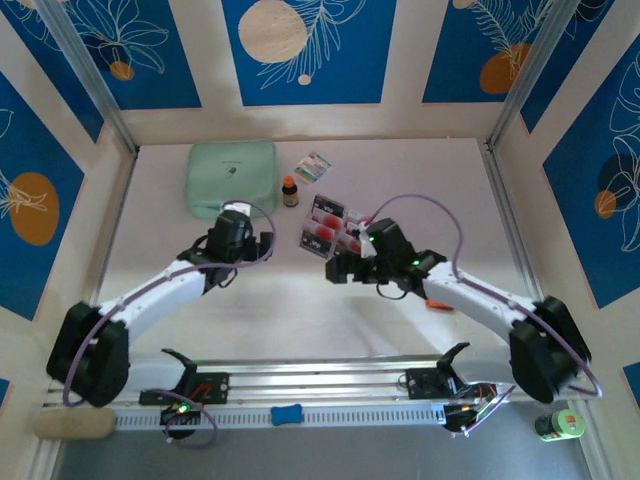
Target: Put the credit cards into the card holder
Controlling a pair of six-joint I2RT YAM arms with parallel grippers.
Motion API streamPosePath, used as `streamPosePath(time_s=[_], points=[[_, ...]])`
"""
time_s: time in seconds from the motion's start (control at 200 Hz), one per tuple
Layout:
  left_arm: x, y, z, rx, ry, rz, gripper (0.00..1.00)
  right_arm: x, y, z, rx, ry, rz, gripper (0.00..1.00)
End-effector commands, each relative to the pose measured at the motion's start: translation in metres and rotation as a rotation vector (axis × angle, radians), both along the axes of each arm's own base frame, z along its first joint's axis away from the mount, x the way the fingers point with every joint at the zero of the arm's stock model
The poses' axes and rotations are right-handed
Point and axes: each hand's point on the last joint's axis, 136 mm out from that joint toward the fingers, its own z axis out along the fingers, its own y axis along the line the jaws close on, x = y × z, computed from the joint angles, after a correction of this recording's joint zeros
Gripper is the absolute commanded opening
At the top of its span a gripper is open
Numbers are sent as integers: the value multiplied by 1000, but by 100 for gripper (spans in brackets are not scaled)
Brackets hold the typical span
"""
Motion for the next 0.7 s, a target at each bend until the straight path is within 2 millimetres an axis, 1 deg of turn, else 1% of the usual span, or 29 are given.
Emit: streamPosePath(time_s=[0.0, 0.13, 0.29, 0.51, 0.695], points=[[6, -3, -7, 92, 45, 26, 100, -2, 4, -20, -51, 32, -37, 92], [18, -16, -15, 163, 53, -1, 100, 2, 4, -33, -93, 38, -44, 92], [32, -26, -29, 210, 79, -5, 100, 9, -3, -44, -125, 45, -70, 92], [41, -33, -41, 245, 107, -10, 100, 22, -8, -51, -123, 61, -93, 92], [46, -43, -49, 283, 123, -38, 100, 32, -11, -52, -110, 63, -115, 92]])
